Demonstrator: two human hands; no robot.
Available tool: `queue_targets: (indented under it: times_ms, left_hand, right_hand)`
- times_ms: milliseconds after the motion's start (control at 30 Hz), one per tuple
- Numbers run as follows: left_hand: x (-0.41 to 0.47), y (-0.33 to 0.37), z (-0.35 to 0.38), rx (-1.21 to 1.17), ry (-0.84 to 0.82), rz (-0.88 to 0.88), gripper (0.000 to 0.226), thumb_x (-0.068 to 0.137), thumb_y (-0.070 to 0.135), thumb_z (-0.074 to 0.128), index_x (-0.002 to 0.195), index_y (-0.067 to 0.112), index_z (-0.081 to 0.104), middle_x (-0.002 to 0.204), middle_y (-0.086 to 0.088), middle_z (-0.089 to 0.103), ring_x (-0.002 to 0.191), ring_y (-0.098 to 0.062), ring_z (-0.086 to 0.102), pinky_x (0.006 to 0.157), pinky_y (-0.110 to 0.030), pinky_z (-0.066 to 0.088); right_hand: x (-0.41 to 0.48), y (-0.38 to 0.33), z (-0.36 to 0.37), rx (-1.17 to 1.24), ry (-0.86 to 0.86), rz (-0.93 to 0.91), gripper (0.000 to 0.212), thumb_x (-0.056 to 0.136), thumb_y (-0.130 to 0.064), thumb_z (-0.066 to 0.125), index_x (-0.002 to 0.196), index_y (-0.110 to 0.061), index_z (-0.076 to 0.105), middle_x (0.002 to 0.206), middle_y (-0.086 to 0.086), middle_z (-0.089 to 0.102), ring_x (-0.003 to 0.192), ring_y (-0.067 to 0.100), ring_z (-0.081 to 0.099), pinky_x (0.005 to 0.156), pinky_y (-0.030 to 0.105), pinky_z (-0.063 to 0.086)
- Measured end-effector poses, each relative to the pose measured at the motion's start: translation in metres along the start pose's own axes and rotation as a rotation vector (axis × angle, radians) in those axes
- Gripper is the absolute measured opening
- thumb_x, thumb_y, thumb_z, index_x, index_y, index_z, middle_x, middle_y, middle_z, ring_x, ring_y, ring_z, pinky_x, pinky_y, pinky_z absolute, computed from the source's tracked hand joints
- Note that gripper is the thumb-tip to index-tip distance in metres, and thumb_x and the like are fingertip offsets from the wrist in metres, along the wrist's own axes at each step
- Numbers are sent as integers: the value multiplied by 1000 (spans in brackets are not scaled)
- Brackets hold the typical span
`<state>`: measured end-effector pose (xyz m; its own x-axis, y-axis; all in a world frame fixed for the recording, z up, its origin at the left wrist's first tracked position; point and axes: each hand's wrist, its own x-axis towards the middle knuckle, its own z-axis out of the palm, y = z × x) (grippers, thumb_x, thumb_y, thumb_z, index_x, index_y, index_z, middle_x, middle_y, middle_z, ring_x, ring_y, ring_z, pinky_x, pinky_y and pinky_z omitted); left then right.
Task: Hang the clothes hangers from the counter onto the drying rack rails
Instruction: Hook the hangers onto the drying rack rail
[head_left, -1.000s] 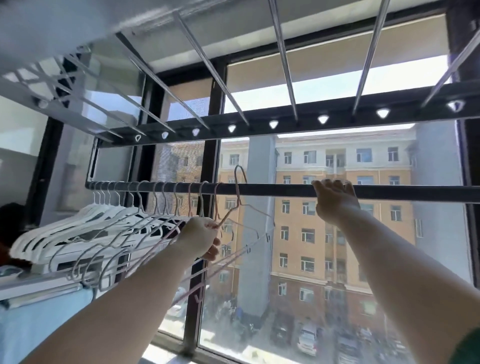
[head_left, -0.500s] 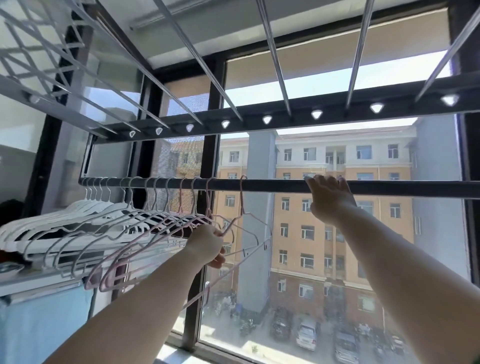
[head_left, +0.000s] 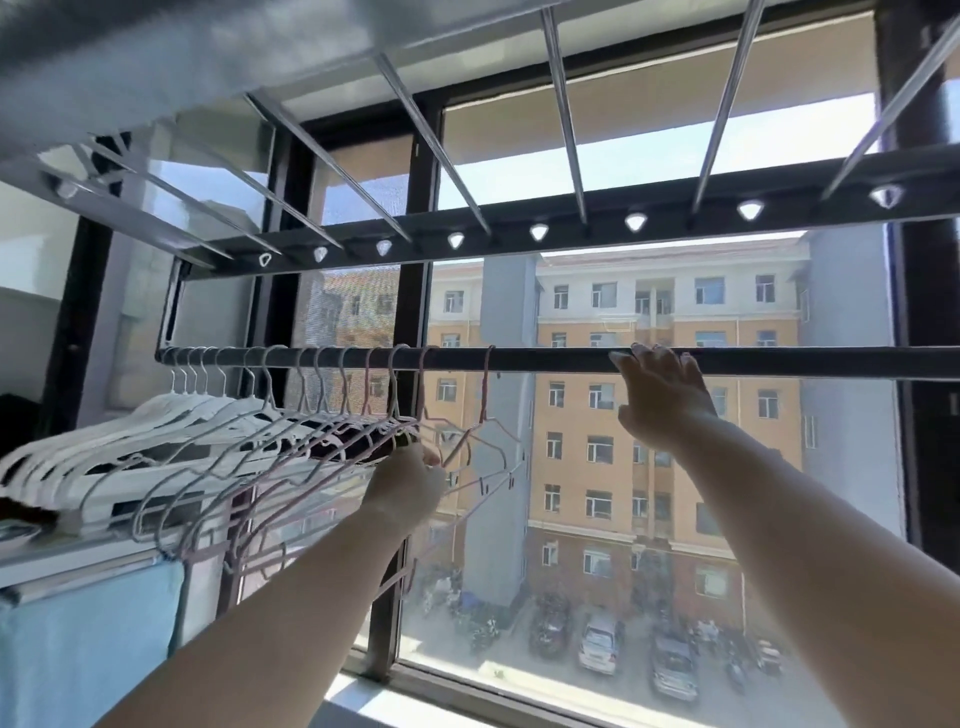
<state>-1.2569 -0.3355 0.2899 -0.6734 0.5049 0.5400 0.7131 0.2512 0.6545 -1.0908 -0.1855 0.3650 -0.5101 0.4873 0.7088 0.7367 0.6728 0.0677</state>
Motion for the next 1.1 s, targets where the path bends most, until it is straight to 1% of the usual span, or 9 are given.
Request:
queue_targets:
  times_ms: [100,233,433,533,600,667,867,1033,1100]
  left_hand:
    - [-15,-5,2,96,203,215,26,92,12,48,117,9,56,129,-9,51,121,-20,44,96,-24,35]
    - [-39,-4,10,71,292,433,21,87,5,55,106,5,63,117,-11,60,118,-23,49,98,-19,26]
    - [-89,7,27,-23,117,502,21,89,11,53,109,13,62,116,4,56,110,-6,45,96,-12,23]
    - [-114,17,36,-82,-16,436,18,90,11,53,105,13,63,105,9,54,95,-5,48,93,-18,40]
    - [-128,30,44,-126,-94,400,16,89,10,55,101,13,65,93,7,61,81,-5,55,82,-17,48]
    - [-144,52,55,-212,-135,381,15,88,8,56,98,10,66,87,2,66,75,-6,59,73,-11,45]
    - [-224,160,130,-303,-439,407,17,90,9,52,97,6,68,77,0,64,72,-14,61,70,-21,51]
    - [-333,279,201,-412,-715,504,23,93,11,47,105,1,64,101,-13,68,90,-24,63,75,-24,47]
    - [-382,320,223,-418,-826,544,23,93,11,46,104,1,63,103,-14,67,96,-27,63,66,-20,45]
  right_hand:
    - [-16,1,6,43,1,19,63,92,-13,43,147,-22,13,154,1,11,143,21,4,116,36,1]
    - [-44,2,15,31,-19,29,57,93,-16,44,145,-21,19,150,2,20,140,22,14,115,35,7]
    - [-85,11,23,-5,-120,23,46,95,-20,42,140,-17,32,144,5,36,133,23,29,110,35,20]
    - [-111,27,14,17,-177,29,39,97,-20,40,135,-17,41,138,7,47,127,23,41,105,33,30]
    - [-131,43,4,11,-214,27,37,97,-19,39,133,-16,45,134,9,52,122,23,47,99,32,37]
    - [-156,65,-7,-34,-239,20,36,98,-18,37,132,-15,46,132,10,54,119,24,51,96,32,40]
    - [-270,166,-58,-180,-397,92,33,97,-15,33,125,-15,50,124,11,58,112,27,55,87,33,42]
    - [-389,265,-128,-269,-505,349,31,95,-18,36,119,-14,54,123,10,58,112,28,55,91,34,43]
    - [-435,299,-160,-291,-539,469,29,95,-17,37,116,-13,55,122,9,59,112,28,54,90,34,42]
